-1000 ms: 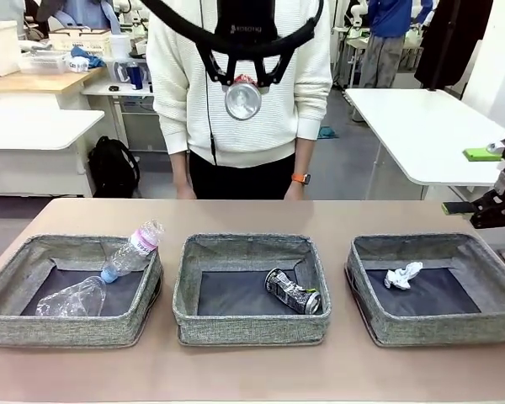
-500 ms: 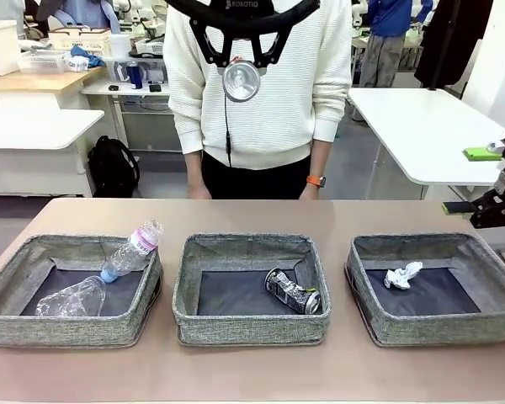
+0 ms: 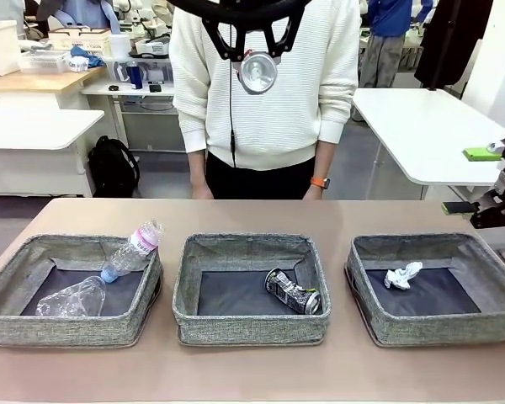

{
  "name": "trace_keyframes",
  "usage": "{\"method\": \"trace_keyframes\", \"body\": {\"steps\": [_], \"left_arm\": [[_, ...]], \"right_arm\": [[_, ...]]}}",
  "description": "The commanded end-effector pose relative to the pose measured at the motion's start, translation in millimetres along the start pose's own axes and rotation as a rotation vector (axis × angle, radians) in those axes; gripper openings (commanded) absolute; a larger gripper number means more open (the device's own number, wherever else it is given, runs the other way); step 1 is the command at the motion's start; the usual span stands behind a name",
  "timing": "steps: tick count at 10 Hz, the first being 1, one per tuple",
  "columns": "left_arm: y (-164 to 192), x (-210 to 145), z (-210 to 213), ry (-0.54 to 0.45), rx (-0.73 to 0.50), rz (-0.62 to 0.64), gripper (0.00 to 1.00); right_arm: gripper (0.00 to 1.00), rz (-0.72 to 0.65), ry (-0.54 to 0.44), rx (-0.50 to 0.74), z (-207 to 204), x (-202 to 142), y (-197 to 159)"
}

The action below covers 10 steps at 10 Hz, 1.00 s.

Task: Sort the waste into the appropriate baskets.
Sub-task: Pick up the waste item pointed out by the person.

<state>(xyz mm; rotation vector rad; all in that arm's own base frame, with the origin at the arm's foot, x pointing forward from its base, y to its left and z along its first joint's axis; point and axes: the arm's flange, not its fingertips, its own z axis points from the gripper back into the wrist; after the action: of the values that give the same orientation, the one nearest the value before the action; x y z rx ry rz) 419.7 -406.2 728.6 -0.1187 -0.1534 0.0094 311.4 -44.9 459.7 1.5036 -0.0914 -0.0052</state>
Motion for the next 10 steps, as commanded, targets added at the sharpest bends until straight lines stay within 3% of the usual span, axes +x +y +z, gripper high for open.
{"method": "trace_keyframes", "body": {"steps": [1, 10], "left_arm": [[1.9, 0.3, 2.8, -0.004, 0.002, 0.003, 0.35], [1.9, 0.3, 2.8, -0.004, 0.002, 0.003, 0.35]], "right_arm": [[1.0, -0.018, -0.001, 0.011, -0.2, -0.3, 5.6], [1.0, -0.018, -0.001, 0.011, -0.2, -0.3, 5.6]]}}
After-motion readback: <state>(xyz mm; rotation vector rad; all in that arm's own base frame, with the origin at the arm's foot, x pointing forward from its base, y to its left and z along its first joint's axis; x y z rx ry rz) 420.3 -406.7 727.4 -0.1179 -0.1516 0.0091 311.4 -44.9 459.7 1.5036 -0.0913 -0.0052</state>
